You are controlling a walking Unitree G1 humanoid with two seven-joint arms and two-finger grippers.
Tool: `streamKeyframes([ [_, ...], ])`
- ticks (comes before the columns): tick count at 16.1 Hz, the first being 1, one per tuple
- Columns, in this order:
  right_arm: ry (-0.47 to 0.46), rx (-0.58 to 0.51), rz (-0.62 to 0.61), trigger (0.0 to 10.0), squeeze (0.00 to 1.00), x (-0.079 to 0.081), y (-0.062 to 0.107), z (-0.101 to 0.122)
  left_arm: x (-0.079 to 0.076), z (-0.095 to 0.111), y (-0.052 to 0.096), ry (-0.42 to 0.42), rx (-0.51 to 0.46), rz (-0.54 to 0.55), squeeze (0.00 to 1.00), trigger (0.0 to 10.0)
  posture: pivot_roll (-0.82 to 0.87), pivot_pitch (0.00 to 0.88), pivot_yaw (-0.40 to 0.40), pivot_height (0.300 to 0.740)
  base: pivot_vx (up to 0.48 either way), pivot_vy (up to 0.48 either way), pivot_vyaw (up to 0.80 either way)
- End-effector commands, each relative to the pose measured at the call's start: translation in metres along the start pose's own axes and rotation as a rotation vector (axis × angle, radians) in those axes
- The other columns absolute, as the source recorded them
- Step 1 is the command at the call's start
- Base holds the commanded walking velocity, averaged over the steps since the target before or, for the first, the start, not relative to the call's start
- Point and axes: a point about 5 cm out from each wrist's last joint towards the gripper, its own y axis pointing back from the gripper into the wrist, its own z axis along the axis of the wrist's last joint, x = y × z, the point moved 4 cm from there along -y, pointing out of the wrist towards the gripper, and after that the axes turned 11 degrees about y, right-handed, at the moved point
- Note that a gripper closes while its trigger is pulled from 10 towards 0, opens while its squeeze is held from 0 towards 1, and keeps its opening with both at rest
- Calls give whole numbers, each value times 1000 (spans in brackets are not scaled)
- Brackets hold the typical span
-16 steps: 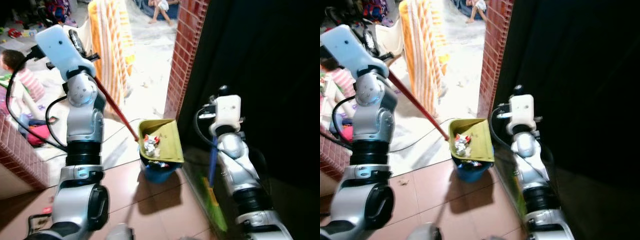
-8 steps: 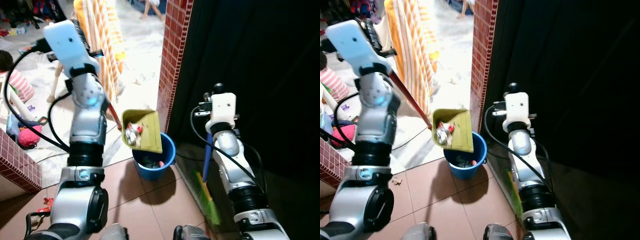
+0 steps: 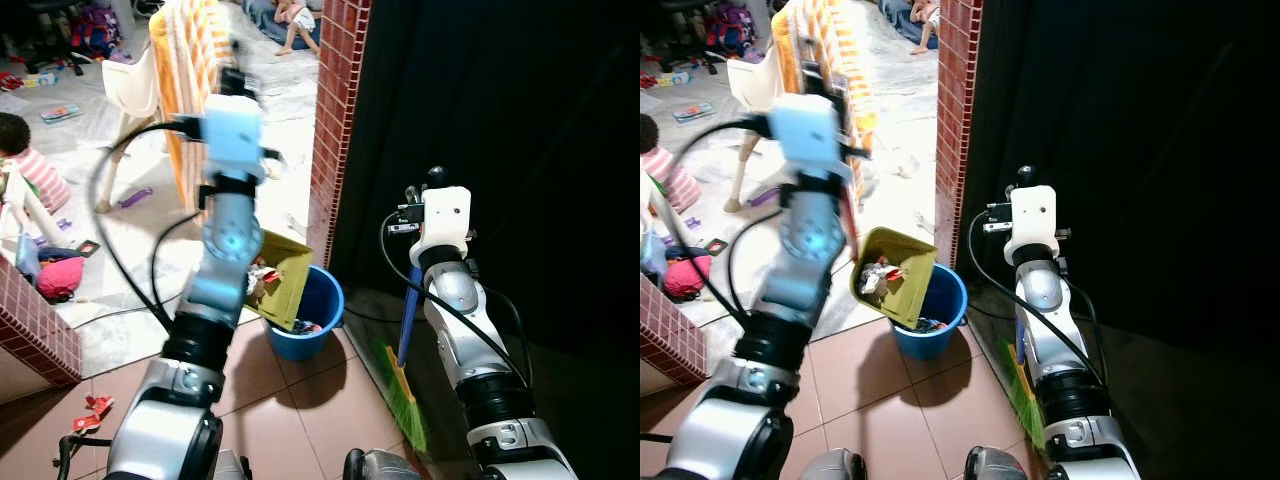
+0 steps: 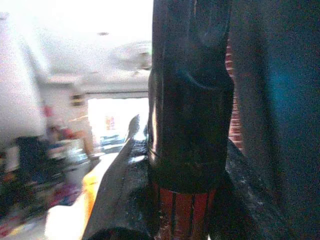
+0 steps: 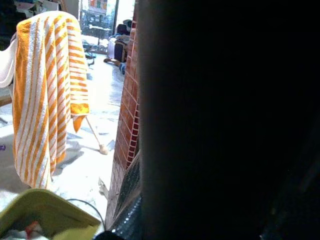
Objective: Sweep floor
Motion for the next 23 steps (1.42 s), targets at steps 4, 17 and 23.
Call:
streamKeyframes([
  [4,12,-55,-12,10000,0,-7,-6,15,-97,5,33,81,35,-635,0,10000,-29,14,-40,740,0,0,0],
  [17,20,-72,-18,10000,0,-9,-8,18,-36,20,-8,-99,-19,-475,0,10000,-31,10,-46,740,0,0,0],
  [23,25,-80,-13,10000,0,-9,-10,19,7,58,-37,-89,-121,-256,0,10000,-23,11,-55,740,0,0,0],
])
